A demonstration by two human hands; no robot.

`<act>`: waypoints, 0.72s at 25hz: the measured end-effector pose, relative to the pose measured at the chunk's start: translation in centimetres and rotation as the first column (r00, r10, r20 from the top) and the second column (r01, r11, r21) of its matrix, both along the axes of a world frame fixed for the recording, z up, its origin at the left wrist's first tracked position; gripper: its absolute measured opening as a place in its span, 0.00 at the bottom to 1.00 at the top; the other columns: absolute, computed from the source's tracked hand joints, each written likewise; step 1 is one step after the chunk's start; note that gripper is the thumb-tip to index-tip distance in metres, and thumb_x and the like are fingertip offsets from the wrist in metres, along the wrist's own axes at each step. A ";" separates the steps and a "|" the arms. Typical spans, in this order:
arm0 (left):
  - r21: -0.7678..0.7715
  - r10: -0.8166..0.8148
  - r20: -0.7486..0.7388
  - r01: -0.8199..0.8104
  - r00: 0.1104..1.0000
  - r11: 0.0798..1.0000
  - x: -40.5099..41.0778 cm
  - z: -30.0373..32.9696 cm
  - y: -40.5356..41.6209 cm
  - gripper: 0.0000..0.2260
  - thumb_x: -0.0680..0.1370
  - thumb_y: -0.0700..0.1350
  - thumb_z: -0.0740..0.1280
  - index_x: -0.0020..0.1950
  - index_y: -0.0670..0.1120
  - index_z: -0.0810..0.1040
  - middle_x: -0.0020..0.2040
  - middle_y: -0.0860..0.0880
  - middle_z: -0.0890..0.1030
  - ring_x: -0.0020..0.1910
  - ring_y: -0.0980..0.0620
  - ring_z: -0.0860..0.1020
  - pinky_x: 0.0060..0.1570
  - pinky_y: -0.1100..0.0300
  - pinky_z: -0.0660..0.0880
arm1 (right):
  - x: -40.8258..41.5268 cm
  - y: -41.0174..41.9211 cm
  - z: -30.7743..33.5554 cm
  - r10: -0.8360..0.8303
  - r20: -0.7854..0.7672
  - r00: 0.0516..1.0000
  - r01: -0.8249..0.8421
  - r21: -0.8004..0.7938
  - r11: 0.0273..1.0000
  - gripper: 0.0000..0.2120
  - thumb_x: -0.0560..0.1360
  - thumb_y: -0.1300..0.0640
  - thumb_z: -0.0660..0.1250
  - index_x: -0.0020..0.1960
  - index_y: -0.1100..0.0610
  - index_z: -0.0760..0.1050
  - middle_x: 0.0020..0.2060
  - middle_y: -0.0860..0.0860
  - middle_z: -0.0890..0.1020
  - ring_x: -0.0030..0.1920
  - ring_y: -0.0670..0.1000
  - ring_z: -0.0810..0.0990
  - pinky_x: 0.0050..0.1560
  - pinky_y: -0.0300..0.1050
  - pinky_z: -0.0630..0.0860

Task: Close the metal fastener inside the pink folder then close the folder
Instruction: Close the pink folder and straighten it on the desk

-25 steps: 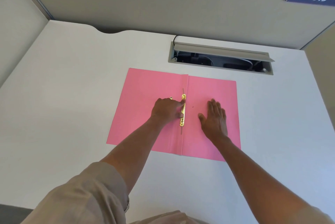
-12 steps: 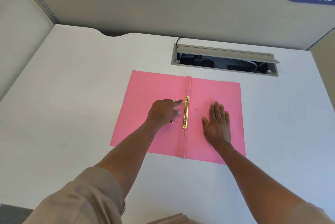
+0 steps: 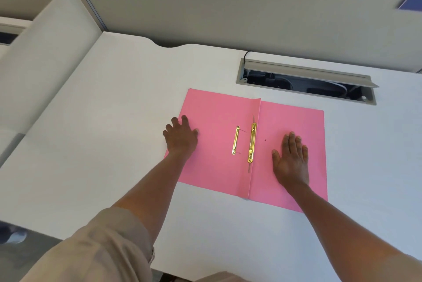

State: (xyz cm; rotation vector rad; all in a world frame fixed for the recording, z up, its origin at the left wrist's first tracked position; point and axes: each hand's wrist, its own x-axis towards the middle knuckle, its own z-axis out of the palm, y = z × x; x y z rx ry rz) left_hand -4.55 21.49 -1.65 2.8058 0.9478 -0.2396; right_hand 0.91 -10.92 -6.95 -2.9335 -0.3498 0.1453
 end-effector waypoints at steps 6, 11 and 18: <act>-0.135 0.124 -0.001 -0.123 0.992 0.983 0.6 0.6 1.3 0.28 0.81 0.55 0.60 0.76 0.43 0.59 0.67 0.38 0.67 0.61 0.35 0.72 0.58 0.47 0.68 | 0.0 0.1 -0.1 0.006 0.016 1.000 -0.006 0.001 1.000 0.35 0.80 0.42 0.43 0.80 0.61 0.49 0.80 0.58 0.53 0.80 0.59 0.49 0.79 0.58 0.47; -0.293 0.245 0.010 -0.231 0.970 0.928 1.5 0.7 3.1 0.24 0.80 0.52 0.61 0.74 0.45 0.62 0.66 0.39 0.68 0.60 0.33 0.74 0.59 0.44 0.69 | 0.0 0.3 -0.2 -0.001 0.010 1.000 0.001 -0.008 1.000 0.33 0.81 0.43 0.44 0.80 0.61 0.48 0.80 0.58 0.52 0.80 0.58 0.48 0.79 0.57 0.46; -0.393 0.411 0.007 -0.375 0.912 0.839 2.2 1.8 4.9 0.14 0.78 0.51 0.61 0.53 0.42 0.77 0.57 0.41 0.80 0.54 0.39 0.79 0.55 0.51 0.74 | 0.1 0.3 -0.5 -0.020 0.007 1.000 0.020 -0.020 1.000 0.32 0.83 0.46 0.50 0.80 0.60 0.48 0.80 0.57 0.51 0.80 0.57 0.48 0.79 0.57 0.45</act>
